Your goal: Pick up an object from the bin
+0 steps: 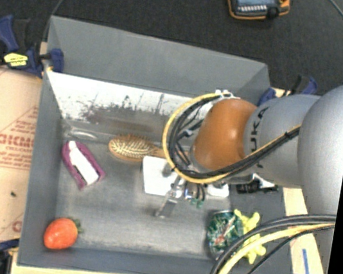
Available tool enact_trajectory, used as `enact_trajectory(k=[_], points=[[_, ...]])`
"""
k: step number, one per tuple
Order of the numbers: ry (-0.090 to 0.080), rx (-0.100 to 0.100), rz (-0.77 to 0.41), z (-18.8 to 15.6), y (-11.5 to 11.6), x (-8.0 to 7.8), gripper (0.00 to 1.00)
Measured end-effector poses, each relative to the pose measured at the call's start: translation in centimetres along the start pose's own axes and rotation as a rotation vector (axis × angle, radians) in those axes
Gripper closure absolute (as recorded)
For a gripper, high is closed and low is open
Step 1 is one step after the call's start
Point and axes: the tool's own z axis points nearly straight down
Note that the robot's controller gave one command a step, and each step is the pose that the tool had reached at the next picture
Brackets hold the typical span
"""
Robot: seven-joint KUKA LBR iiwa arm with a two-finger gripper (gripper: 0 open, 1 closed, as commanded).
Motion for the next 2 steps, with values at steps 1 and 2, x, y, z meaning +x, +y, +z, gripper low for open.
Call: enact_trajectory(k=[1,2], points=[[0.0,0.003,0.083,0.36,-3.26,1.47,1.0],[0.0,0.003,0.084,0.36,-3.26,1.47,1.0]])
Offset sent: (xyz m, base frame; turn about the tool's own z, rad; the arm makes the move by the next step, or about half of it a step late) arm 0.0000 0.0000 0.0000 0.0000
